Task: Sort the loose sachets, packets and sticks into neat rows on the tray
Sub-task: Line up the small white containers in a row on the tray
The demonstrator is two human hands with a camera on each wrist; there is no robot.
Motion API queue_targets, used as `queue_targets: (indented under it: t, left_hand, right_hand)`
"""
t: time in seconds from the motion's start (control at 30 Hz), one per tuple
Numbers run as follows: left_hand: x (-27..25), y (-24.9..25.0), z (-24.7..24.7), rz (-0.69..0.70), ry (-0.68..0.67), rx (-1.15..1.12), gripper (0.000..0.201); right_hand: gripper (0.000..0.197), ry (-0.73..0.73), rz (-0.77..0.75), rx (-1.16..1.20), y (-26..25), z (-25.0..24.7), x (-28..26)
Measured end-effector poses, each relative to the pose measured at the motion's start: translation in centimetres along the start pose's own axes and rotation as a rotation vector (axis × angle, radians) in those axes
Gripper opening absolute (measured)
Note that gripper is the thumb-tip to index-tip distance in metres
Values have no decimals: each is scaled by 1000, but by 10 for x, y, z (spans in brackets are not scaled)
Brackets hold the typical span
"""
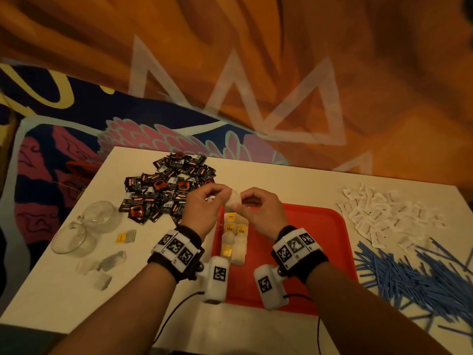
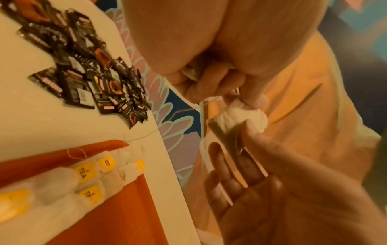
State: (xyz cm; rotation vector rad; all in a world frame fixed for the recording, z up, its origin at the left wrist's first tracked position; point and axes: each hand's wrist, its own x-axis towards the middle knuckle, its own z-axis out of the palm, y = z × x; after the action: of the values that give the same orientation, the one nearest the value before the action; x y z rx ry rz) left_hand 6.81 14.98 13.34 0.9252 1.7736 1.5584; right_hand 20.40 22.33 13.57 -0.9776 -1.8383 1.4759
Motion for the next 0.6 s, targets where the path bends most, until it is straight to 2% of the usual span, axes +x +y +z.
queue_targets:
  t: [0.1, 0.2, 0.27, 0.37, 0.43, 0.53, 0.6]
  left_hand:
    - [-1, 1, 1, -59, 35, -74, 16]
    - [-6, 1, 2, -6, 130, 49, 6]
    - [-11, 3, 7, 18, 124, 149, 12]
    - [-16, 7, 17, 12, 61, 176, 14]
    - [-13, 4, 20, -16, 83, 144, 12]
    - [-6, -3, 15, -85, 113, 99, 10]
    - [-3, -6, 9, -84, 95, 104, 12]
  right_hand:
    - [24, 22, 52, 6, 0, 3, -1]
    - [19, 180, 47, -125, 1, 4, -1]
    - [14, 256, -10, -226, 1, 5, -3]
    - [7, 240, -162, -420, 3, 11, -6]
    - [4, 206, -244, -523, 6, 16, -7]
    - [4, 159, -315, -516, 11, 17, -10]
    - [6, 149, -291, -431, 14, 14, -13]
